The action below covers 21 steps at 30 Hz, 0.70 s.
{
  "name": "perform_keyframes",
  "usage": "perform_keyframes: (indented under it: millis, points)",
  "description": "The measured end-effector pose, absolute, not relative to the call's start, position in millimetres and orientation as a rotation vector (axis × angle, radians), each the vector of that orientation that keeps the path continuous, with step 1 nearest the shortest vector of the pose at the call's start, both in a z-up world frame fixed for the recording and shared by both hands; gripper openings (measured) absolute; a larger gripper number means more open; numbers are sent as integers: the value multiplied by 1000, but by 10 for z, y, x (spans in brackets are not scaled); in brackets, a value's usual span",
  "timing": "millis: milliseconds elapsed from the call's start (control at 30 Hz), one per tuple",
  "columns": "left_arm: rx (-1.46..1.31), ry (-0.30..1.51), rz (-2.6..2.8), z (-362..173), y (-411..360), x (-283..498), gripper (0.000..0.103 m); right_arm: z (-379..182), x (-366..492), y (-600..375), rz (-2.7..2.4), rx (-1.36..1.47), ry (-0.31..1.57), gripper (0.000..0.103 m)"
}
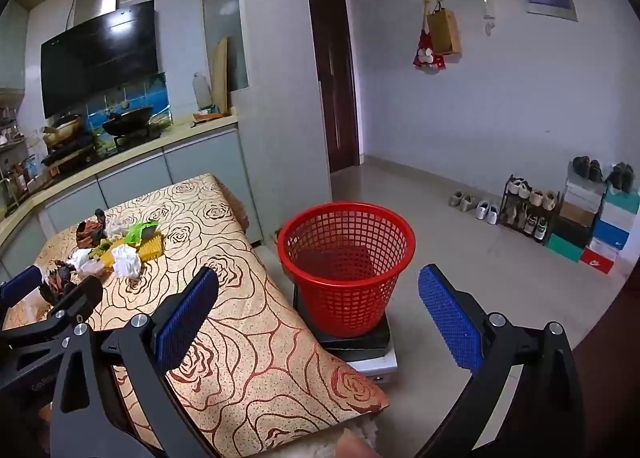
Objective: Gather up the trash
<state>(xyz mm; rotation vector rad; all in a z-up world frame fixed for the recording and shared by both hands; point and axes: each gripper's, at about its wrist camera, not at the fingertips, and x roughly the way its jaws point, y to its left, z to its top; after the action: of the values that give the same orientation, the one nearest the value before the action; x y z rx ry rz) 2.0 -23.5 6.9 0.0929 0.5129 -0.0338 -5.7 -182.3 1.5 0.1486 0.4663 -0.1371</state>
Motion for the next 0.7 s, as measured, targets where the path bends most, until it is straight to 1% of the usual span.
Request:
perform_keyframes:
  millis: [700]
  points:
    - [86, 513, -40, 47, -97, 15, 96, -24, -69, -1770, -150, 157, 483, 98]
